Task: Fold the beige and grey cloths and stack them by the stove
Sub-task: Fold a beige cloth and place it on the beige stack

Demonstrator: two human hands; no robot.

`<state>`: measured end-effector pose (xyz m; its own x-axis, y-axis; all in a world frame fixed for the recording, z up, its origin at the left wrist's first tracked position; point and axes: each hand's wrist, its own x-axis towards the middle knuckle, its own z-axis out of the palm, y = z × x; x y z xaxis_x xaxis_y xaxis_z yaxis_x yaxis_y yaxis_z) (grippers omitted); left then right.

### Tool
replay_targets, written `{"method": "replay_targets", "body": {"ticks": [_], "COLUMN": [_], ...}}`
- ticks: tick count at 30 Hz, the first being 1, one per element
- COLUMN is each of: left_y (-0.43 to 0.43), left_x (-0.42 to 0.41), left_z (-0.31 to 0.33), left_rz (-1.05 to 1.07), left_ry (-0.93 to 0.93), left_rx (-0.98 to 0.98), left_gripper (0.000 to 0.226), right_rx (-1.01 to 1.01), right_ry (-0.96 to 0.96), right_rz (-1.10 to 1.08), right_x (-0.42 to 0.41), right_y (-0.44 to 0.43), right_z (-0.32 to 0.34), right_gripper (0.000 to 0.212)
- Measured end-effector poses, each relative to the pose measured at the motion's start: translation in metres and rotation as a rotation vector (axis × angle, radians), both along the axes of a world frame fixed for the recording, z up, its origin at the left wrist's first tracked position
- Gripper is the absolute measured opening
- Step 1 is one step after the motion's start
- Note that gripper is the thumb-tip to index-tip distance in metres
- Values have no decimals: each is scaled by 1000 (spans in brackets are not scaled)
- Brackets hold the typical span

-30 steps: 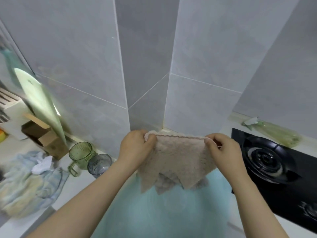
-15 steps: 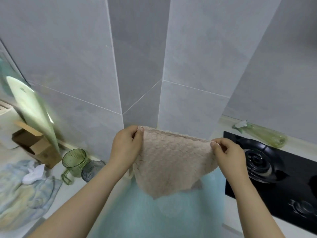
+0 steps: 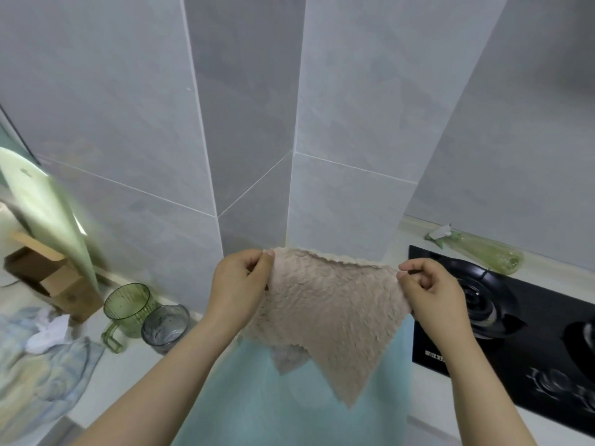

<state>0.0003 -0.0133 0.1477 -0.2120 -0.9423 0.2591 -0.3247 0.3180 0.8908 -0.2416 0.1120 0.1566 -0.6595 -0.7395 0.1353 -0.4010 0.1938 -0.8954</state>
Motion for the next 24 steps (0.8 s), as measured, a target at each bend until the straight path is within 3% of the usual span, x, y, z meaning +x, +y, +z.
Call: {"method": "replay_targets", "body": {"ticks": [9,16,20,24], "left_y": [55,83,90,95], "left_x": [-36,-44,-41,-40], "left_z": [-30,-70,-78,-80], "left_rz": [-143,-232,-249,-265], "left_ry": [96,36,7,-9], "left_rx": [342,491,502,510], "left_gripper": [46,33,23,22], "right_rx": [83,260,295,340], "right_ry": [-153,-340,-264,-52], "right_rz": [210,205,200,167], "right_x": [19,33,40,43], "right_y": [29,58,65,67], "right_z": [-8,-38,-43,-48], "right_gripper": [28,47,41,11]}}
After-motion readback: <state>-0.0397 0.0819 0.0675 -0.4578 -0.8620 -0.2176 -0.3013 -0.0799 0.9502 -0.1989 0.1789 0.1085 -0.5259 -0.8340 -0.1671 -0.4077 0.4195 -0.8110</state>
